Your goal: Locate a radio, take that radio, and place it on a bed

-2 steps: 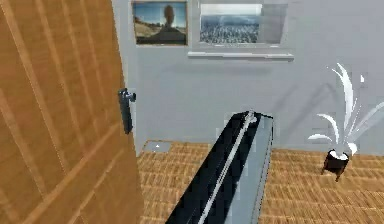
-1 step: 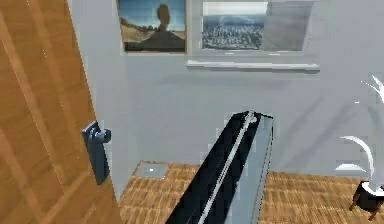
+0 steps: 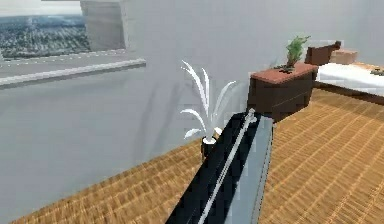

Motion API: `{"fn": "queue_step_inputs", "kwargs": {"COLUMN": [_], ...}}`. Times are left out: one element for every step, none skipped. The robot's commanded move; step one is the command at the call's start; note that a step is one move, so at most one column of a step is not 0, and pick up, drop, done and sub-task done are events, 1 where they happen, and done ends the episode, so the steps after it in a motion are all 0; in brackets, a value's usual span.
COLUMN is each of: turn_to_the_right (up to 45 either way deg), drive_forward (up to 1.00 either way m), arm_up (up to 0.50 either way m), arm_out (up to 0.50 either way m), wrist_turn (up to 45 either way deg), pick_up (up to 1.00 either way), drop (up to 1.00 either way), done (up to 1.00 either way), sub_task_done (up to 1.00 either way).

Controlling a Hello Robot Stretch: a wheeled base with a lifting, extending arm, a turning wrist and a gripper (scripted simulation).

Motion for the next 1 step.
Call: {"fn": "queue_step_inputs", "kwargs": {"turn_to_the_right": [3.0], "drive_forward": [0.0], "arm_up": [0.0], "arm_out": [0.0], "wrist_turn": [0.0], "pick_up": [0.0], "drop": [0.0], "done": [0.0], "sub_task_done": [0.0]}}
